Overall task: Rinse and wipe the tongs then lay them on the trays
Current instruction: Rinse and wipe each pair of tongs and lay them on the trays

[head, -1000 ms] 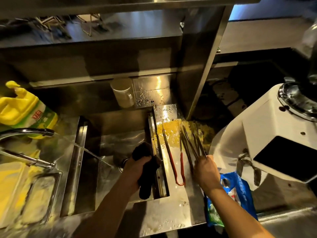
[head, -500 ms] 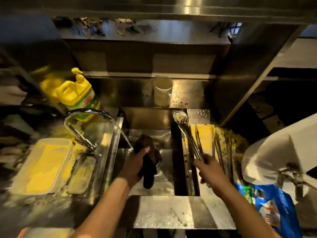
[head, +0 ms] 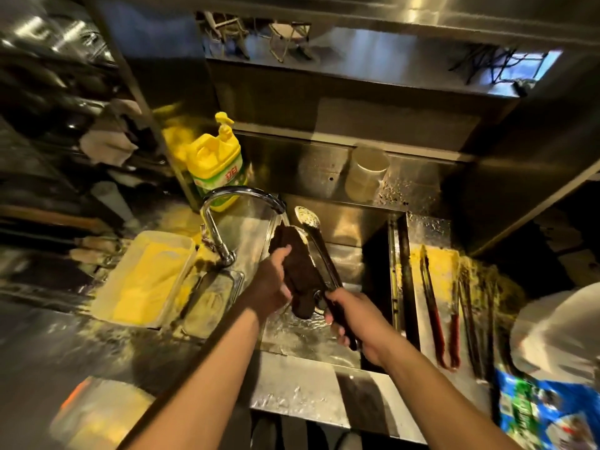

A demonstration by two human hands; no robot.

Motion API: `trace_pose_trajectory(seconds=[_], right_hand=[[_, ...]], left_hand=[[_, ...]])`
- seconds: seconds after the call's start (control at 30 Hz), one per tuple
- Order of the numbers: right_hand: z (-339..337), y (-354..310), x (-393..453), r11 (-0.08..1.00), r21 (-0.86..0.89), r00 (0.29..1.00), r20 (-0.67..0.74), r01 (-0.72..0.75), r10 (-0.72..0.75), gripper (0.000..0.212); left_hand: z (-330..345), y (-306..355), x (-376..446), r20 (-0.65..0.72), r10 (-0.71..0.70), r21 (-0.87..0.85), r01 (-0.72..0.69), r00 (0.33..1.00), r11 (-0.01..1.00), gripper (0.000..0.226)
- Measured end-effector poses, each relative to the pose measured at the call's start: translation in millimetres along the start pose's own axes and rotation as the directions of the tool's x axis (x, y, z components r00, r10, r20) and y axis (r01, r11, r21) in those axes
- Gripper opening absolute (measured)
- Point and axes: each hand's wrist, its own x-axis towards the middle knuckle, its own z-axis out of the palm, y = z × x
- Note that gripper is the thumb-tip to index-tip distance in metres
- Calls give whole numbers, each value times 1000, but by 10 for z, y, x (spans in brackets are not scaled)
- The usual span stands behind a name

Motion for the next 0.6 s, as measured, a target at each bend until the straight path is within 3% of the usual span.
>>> trace_pose_trajectory(seconds=[0.1, 0.3, 0.37, 0.43, 0.5, 0.6], right_hand=[[174, -3, -12, 1000, -10, 1000, -1, 4, -4, 29], [128, -11, -58, 997, -76, 999, -47, -11, 7, 27], [104, -83, 5, 995, -100, 996, -83, -17, 9, 27], [126, -119, 42, 995, -103, 995, -99, -8, -3, 27], [126, -98, 39, 990, -142, 996, -91, 9, -22, 26], [49, -89, 8, 985, -175, 997, -80, 8, -22, 26]], left_hand=[[173, 54, 108, -62, 55, 150, -45, 997, 988, 24], [270, 213, 452, -197, 142, 258, -88, 970, 962, 26], [305, 124, 502, -182, 122, 304, -62, 976, 951, 28], [327, 64, 523, -84, 28, 362, 4, 996, 932, 24], [302, 131, 584, -87, 42, 325, -12, 995, 946, 23], [243, 178, 709, -228, 169, 279, -102, 959, 955, 29]])
